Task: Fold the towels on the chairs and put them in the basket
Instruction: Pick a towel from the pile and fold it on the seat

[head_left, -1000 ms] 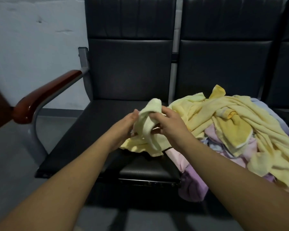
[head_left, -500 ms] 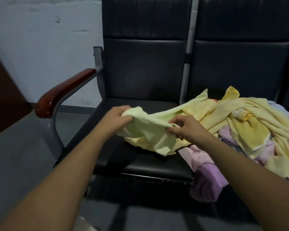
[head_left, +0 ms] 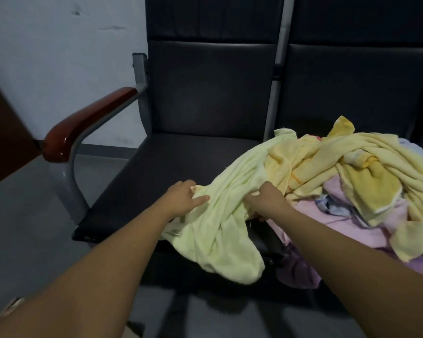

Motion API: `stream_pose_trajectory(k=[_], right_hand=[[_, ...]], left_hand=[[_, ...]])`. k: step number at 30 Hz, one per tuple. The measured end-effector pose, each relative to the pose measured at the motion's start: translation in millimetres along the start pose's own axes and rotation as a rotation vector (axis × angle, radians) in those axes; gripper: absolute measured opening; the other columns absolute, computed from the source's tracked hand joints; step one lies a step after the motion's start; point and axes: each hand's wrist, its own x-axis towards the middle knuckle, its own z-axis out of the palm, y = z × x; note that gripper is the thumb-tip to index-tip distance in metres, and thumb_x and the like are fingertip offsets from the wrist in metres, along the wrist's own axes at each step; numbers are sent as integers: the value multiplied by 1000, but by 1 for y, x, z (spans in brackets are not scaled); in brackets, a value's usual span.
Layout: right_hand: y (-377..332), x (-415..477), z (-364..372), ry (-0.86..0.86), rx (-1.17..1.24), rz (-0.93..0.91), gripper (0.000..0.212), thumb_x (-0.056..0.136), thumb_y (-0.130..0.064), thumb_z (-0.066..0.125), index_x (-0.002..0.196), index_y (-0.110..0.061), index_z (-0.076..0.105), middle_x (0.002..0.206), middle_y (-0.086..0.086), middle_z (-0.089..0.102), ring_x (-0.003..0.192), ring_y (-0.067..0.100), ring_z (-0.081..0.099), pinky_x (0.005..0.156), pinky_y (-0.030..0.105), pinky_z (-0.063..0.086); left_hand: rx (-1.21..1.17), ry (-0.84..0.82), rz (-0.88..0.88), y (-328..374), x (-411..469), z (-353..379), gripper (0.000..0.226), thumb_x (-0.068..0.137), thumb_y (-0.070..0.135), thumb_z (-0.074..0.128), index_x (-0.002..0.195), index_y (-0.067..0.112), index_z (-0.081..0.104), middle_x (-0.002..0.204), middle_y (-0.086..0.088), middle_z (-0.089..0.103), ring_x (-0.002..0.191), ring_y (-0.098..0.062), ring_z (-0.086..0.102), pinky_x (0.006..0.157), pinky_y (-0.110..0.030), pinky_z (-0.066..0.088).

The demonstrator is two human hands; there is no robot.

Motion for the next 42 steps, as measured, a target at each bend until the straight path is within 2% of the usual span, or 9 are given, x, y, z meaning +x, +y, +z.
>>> stream_pose_trajectory(k=[5, 10, 17, 22, 27, 30, 33, 38, 42], right_hand=[[7, 16, 7, 126, 118, 82, 41, 89, -35, 62, 109, 0, 51, 97, 14, 63, 88, 34, 65, 67, 36, 53], [18, 18, -4, 164, 318, 7, 11, 80, -8, 56, 72, -1, 58, 66, 11, 52, 63, 25, 50, 56, 32, 38], [-4, 0, -35, 33, 1020, 161, 20, 68, -12, 57, 88, -10, 52, 89, 8, 49, 82, 27, 46, 75, 41, 40], [4, -12, -41, -347, 842, 232, 7, 84, -6, 56, 90, -9, 53, 79, 7, 55, 68, 22, 56, 68, 33, 53], [14, 0, -32, -69, 618, 253, 39, 84, -11, 67, 117, -1, 49, 96, 11, 52, 90, 31, 61, 77, 45, 58], [12, 10, -27, 60, 545, 216, 29, 85, -16, 66, 106, -1, 52, 95, 11, 54, 94, 32, 60, 91, 52, 55], [11, 19, -24, 88, 515, 218, 19, 82, -20, 65, 89, -6, 54, 97, 12, 62, 93, 34, 64, 90, 54, 56], [18, 39, -18, 89, 500, 241, 37, 83, -31, 75, 104, -3, 63, 99, 11, 66, 90, 30, 64, 74, 36, 54], [22, 47, -17, 48, 582, 265, 40, 80, -26, 82, 105, -1, 62, 102, 12, 67, 94, 31, 65, 85, 41, 56]], left_hand=[[164, 108, 35, 15, 14, 12, 43, 90, 54, 64, 124, 28, 65, 128, -1, 53, 127, -27, 44, 107, -42, 37], [-395, 334, 36, 30, 10, -6, 10, 93, 23, 56, 93, 14, 59, 85, 3, 61, 75, -16, 56, 65, -33, 44], [-967, 377, -230, 21, -13, -55, 17, 80, -1, 51, 72, 14, 54, 78, -3, 51, 73, -20, 48, 67, -34, 41], [-300, -244, -335, -11, -41, -56, 13, 88, 11, 62, 95, 1, 68, 88, -13, 64, 79, -25, 62, 71, -39, 56], [-55, 109, -180, 4, -26, -36, 20, 94, 25, 59, 90, 6, 59, 91, -4, 64, 79, -18, 57, 65, -29, 42], [-146, 248, -127, 10, -3, -27, 9, 93, 23, 58, 97, 15, 62, 99, 2, 64, 84, -12, 58, 61, -26, 40], [-192, 248, -135, 15, 21, -16, 8, 90, 20, 58, 94, 16, 63, 98, 1, 66, 83, -13, 60, 61, -26, 43], [-92, 159, -187, 25, 48, 8, 19, 87, 21, 65, 99, 6, 67, 92, -5, 65, 78, -19, 59, 66, -30, 46], [-89, 201, -106, 27, 50, 11, 10, 88, 18, 63, 85, 14, 72, 85, -2, 71, 83, -20, 68, 69, -33, 54]])
